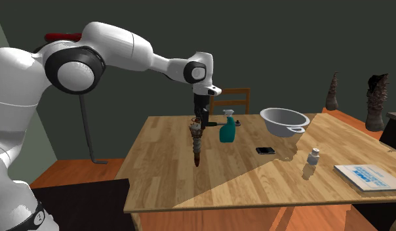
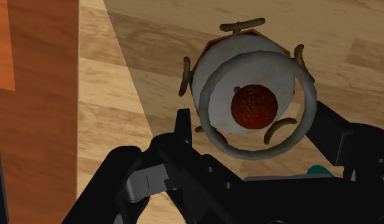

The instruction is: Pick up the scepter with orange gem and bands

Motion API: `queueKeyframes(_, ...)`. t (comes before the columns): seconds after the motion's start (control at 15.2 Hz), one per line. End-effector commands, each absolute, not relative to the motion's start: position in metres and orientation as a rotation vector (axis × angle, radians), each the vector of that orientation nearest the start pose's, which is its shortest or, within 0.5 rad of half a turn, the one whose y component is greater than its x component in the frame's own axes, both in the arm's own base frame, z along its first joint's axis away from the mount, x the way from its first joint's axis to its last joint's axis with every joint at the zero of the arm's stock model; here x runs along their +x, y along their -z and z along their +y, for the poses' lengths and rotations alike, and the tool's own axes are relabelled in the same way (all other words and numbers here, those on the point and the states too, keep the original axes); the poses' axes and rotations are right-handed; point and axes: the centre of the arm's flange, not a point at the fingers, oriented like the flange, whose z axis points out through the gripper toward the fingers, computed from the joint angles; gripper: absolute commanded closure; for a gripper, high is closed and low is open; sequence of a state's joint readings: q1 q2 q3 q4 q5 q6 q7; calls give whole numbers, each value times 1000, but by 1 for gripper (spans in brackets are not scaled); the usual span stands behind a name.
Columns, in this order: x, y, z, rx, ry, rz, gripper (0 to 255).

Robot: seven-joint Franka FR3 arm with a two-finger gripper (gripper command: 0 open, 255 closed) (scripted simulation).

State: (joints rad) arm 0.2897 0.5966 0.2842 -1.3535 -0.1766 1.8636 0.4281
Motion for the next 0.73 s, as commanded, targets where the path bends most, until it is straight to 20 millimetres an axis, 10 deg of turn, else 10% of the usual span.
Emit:
queueKeyframes(0.0,625,-379,339,-3168,-84,-255,255)
queueKeyframes(0.66,626,-406,339,-3168,-84,-255,255)
